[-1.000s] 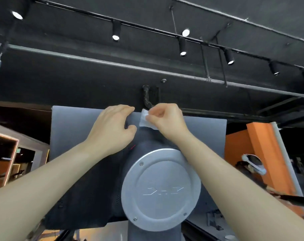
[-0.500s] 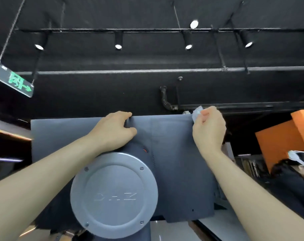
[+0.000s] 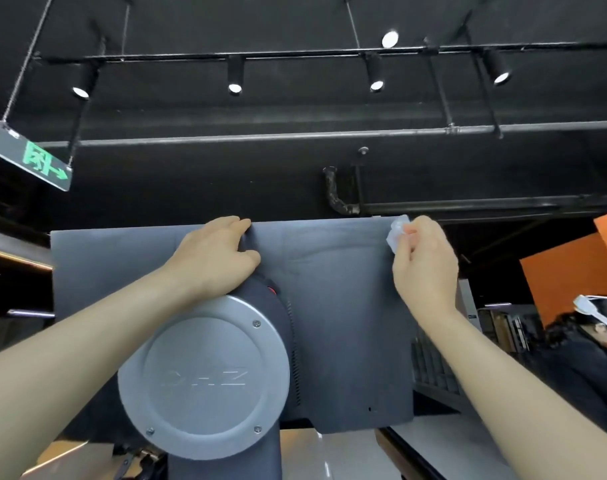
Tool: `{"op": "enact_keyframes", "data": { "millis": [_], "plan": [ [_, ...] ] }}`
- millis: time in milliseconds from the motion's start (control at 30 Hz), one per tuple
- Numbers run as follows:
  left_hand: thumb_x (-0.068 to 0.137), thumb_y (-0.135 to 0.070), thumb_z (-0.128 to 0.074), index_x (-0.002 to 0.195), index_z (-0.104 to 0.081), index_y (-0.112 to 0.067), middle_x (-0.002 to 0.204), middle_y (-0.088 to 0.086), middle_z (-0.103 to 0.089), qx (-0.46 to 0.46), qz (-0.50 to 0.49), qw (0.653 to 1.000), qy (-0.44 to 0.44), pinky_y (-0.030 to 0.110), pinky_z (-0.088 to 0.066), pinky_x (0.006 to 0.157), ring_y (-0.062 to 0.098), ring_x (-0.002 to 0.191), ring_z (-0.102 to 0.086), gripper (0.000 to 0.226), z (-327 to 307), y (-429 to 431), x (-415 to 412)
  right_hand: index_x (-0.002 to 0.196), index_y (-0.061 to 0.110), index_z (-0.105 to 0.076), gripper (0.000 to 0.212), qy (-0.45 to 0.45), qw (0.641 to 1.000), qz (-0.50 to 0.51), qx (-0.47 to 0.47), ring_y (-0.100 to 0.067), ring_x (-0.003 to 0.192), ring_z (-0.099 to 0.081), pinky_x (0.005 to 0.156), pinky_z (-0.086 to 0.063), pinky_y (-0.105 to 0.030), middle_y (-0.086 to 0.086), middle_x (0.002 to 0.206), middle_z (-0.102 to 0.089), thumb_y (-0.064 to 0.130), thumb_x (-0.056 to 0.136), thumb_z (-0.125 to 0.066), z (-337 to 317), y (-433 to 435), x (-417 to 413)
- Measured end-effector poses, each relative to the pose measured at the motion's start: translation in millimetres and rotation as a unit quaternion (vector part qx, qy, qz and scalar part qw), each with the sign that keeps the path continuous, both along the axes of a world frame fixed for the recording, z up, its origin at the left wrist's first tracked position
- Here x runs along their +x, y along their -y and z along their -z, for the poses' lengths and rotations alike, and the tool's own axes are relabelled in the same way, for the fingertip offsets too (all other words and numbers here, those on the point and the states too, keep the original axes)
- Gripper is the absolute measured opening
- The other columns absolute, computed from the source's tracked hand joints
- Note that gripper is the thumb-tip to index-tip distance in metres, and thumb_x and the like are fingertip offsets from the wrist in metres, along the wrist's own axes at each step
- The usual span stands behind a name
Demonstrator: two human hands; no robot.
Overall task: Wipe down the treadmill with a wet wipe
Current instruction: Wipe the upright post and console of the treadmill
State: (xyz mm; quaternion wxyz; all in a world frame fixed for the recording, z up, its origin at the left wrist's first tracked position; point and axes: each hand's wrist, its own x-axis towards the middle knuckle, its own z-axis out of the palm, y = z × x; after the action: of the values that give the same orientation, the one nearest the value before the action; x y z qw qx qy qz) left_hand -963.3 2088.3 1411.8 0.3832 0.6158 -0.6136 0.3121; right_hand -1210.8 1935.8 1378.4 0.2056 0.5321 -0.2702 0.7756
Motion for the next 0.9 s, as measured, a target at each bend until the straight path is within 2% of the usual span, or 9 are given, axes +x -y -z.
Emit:
{"op": "enact_keyframes", "data": {
  "millis": [100, 167, 267, 467, 500, 567, 667, 767, 900],
  "plan": [
    [0.094, -0.034, -0.048, 0.140, -0.051, -0.010, 0.139, 0.003, -0.054, -0.002, -0.017, 1.000, 0.015, 0.038, -0.035, 0.106, 0.023, 0.131, -0.045, 0.052, 1, -1, -1, 0.095, 0.011, -0.054, 0.011, 0.057, 0.998, -0.040, 0.002, -0.024, 0.088, -0.056, 0.073, -0.041, -0.038, -0.003, 0.103, -0.059, 0.010, 0.101, -0.044, 3, 0, 27],
    [0.097, -0.028, -0.050, 0.151, -0.044, -0.015, 0.146, 0.000, -0.050, -0.002, -0.017, 1.000, 0.015, 0.036, -0.031, 0.111, 0.021, 0.139, -0.040, 0.056, 2, -2, -2, 0.096, 0.010, -0.059, 0.012, -0.020, 0.999, -0.031, -0.029, -0.024, 0.084, -0.057, 0.068, -0.045, -0.040, -0.002, 0.099, -0.059, 0.007, 0.100, -0.048, 5, -2, 58],
    [0.098, -0.022, -0.051, 0.157, -0.038, -0.018, 0.151, -0.003, -0.047, -0.007, -0.006, 1.000, 0.005, 0.032, -0.028, 0.112, 0.018, 0.143, -0.035, 0.060, 2, -4, -1, 0.089, 0.009, -0.060, 0.013, -0.212, 0.974, 0.023, -0.081, -0.024, 0.070, -0.053, 0.055, -0.030, -0.031, -0.004, 0.086, -0.053, -0.003, 0.087, -0.064, 31, -1, 90],
    [0.097, -0.020, -0.052, 0.149, -0.046, -0.013, 0.148, 0.003, -0.050, 0.002, -0.004, 1.000, -0.001, 0.038, -0.032, 0.112, 0.023, 0.140, -0.038, 0.052, 5, -10, -5, 0.085, 0.011, -0.058, 0.027, -0.544, 0.808, 0.169, -0.152, -0.026, 0.067, -0.049, 0.051, -0.039, -0.035, -0.006, 0.082, -0.049, -0.002, 0.066, -0.073, 50, 6, 57],
    [0.097, -0.020, -0.052, 0.146, -0.048, -0.011, 0.145, 0.004, -0.051, 0.002, -0.005, 1.000, -0.002, 0.039, -0.033, 0.110, 0.024, 0.138, -0.040, 0.049, 5, -10, -5, 0.085, 0.011, -0.058, 0.027, -0.539, 0.805, 0.192, -0.158, -0.027, 0.069, -0.050, 0.051, -0.039, -0.036, -0.006, 0.083, -0.050, -0.001, 0.067, -0.073, 33, 1, 58],
    [0.097, -0.019, -0.051, 0.141, -0.050, -0.009, 0.141, 0.004, -0.053, 0.003, -0.006, 1.000, -0.002, 0.039, -0.035, 0.108, 0.024, 0.134, -0.042, 0.045, 5, -8, -3, 0.086, 0.009, -0.062, 0.020, -0.447, 0.858, 0.201, -0.154, -0.031, 0.073, -0.052, 0.050, -0.030, -0.034, -0.008, 0.085, -0.052, -0.002, 0.072, -0.072, -13, -10, 65],
    [0.098, -0.019, -0.050, 0.140, -0.051, -0.011, 0.139, 0.002, -0.053, 0.002, -0.005, 1.000, -0.007, 0.038, -0.036, 0.106, 0.022, 0.130, -0.044, 0.043, 6, -7, -2, 0.088, 0.006, -0.065, 0.008, -0.329, 0.921, 0.155, -0.141, -0.033, 0.076, -0.052, 0.049, -0.039, -0.037, -0.009, 0.087, -0.052, -0.001, 0.085, -0.066, -58, -25, 80],
    [0.097, -0.019, -0.050, 0.144, -0.049, -0.014, 0.142, -0.001, -0.052, 0.000, -0.001, 1.000, -0.003, 0.039, -0.036, 0.110, 0.021, 0.133, -0.043, 0.047, 4, -6, 0, 0.083, 0.006, -0.063, 0.009, -0.334, 0.927, 0.114, -0.124, -0.035, 0.074, -0.053, 0.048, -0.034, -0.034, -0.010, 0.086, -0.052, 0.000, 0.082, -0.069, -18, -18, 91],
    [0.099, -0.021, -0.050, 0.157, -0.037, -0.019, 0.154, -0.004, -0.044, 0.000, 0.007, 1.000, -0.003, 0.037, -0.029, 0.116, 0.020, 0.144, -0.035, 0.060, 5, -7, 0, 0.094, 0.009, -0.065, 0.021, -0.443, 0.880, 0.115, -0.126, -0.027, 0.072, -0.050, 0.056, -0.036, -0.034, -0.006, 0.083, -0.052, 0.001, 0.075, -0.071, 80, 8, 75]
  ]
}}
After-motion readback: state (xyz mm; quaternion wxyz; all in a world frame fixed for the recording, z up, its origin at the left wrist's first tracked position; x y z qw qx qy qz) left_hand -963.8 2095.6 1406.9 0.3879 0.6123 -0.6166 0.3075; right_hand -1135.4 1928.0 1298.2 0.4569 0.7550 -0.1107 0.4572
